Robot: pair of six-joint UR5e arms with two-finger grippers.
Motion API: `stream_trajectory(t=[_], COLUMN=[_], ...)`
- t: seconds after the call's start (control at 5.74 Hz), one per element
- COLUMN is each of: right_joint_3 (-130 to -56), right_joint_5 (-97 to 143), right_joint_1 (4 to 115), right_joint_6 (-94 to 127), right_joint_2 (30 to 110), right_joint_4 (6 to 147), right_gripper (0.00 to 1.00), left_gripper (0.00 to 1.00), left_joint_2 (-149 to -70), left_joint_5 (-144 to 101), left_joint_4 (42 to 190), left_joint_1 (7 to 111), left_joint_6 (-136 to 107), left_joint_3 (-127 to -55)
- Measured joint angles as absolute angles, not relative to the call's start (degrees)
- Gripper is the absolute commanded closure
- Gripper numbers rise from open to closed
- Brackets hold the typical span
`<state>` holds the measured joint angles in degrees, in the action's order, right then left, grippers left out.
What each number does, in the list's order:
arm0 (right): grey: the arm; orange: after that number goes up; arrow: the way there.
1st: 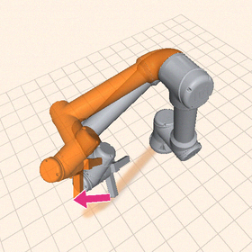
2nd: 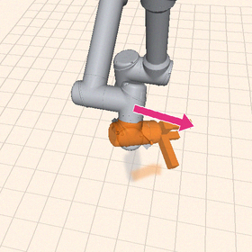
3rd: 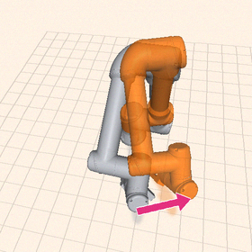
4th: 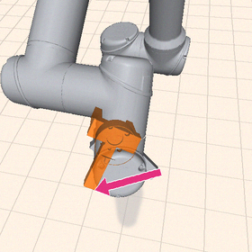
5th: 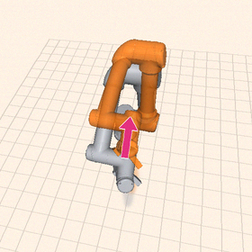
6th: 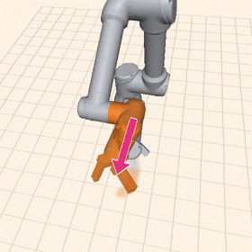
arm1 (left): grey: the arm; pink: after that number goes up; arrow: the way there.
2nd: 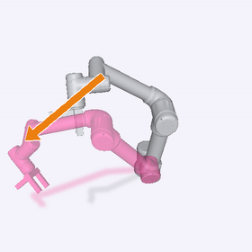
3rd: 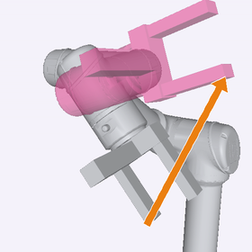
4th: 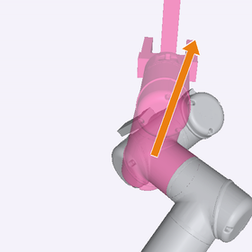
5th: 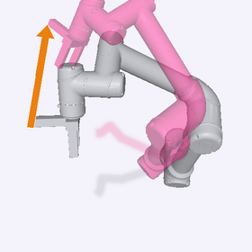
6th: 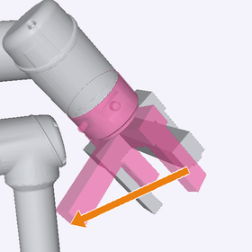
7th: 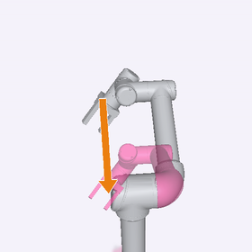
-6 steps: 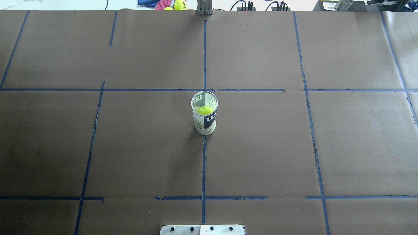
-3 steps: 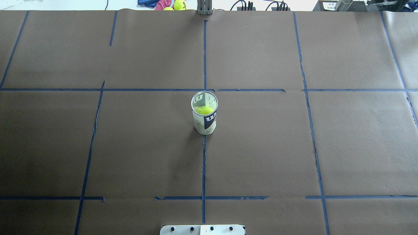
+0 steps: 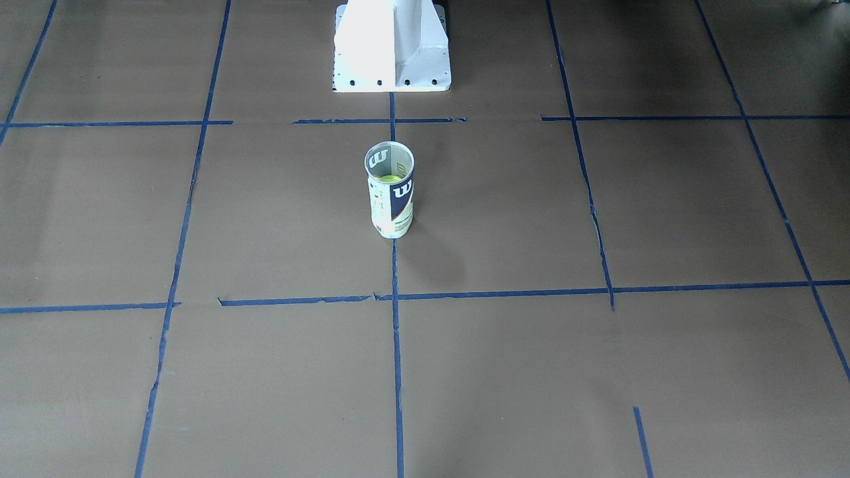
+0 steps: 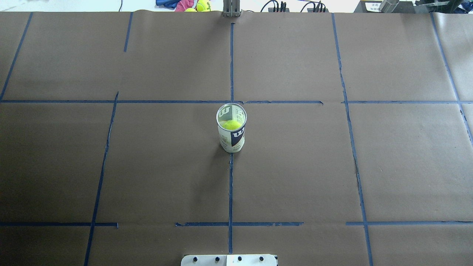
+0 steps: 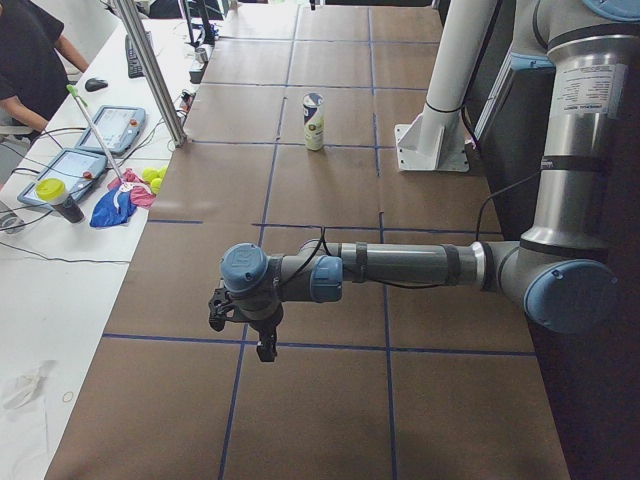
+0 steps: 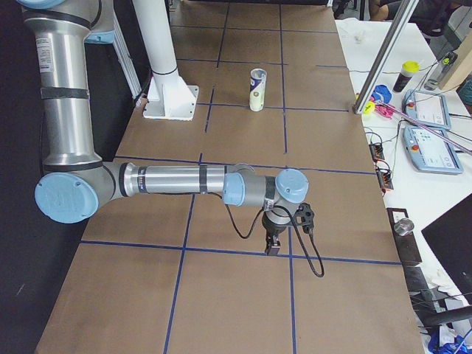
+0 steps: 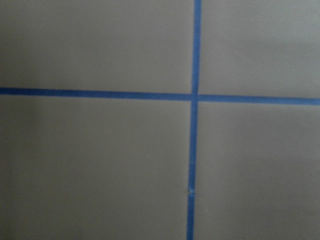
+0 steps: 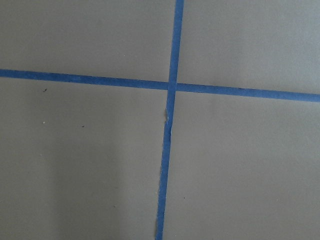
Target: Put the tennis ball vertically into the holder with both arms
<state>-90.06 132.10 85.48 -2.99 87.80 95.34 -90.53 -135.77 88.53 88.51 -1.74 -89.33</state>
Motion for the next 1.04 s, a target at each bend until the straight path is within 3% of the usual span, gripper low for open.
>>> stream_trajectory(t=[1.04], right_joint_3=[-90.12], right_joint_5=[135.66], right_joint_1=[86.94], right_joint_6=[-2.66], right_joint_2=[92.4], right_joint_4=[84.52], right_gripper=[0.0], left_gripper=[0.0], left_joint_2=[-88.62], left_joint_5=[-139.83], left_joint_4=[87.63], left_joint_1=[88.47], left_joint_6=[-1.76], left_joint_3=[-92.28])
